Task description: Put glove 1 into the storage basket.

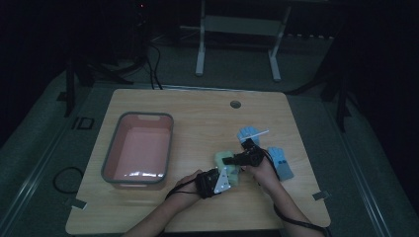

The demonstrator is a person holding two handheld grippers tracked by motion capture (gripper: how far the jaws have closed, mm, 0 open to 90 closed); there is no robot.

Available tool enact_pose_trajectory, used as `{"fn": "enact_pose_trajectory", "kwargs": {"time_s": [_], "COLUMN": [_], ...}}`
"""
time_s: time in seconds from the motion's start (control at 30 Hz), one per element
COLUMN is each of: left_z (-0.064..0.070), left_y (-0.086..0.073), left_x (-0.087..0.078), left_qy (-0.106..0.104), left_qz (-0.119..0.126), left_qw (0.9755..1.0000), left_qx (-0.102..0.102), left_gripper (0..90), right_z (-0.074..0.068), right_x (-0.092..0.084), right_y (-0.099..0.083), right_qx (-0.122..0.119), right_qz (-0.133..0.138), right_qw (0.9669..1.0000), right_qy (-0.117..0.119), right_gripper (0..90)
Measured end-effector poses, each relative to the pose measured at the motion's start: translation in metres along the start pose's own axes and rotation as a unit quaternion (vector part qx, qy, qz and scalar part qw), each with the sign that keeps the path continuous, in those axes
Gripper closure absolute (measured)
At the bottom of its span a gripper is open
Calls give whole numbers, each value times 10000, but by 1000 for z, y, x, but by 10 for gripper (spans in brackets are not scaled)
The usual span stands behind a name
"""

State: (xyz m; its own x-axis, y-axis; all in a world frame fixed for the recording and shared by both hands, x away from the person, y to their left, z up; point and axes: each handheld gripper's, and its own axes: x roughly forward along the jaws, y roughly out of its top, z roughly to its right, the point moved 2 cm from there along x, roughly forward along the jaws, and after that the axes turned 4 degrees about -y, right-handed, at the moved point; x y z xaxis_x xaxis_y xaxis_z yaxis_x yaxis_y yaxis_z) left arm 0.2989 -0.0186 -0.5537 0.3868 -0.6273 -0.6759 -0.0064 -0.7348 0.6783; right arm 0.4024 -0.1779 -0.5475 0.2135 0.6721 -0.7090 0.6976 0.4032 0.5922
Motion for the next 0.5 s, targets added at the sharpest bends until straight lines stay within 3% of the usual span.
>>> {"fn": "enact_pose_trajectory", "kwargs": {"time_s": [0.17, 0.5], "left_z": [-8, -24], "left_y": [8, 17], "left_x": [-15, -50], "left_qy": [-54, -55], "left_qz": [-43, -92], "left_qw": [10000, 9999], "left_qx": [-20, -6], "left_gripper": [782, 783], "right_z": [-7, -34], "right_x": [-6, -21], "right_y": [7, 37], "right_qx": [-42, -265], "right_qz": [90, 317], "right_qw": [9999, 9990], "right_qy": [59, 168], "right_gripper": [715, 719]}}
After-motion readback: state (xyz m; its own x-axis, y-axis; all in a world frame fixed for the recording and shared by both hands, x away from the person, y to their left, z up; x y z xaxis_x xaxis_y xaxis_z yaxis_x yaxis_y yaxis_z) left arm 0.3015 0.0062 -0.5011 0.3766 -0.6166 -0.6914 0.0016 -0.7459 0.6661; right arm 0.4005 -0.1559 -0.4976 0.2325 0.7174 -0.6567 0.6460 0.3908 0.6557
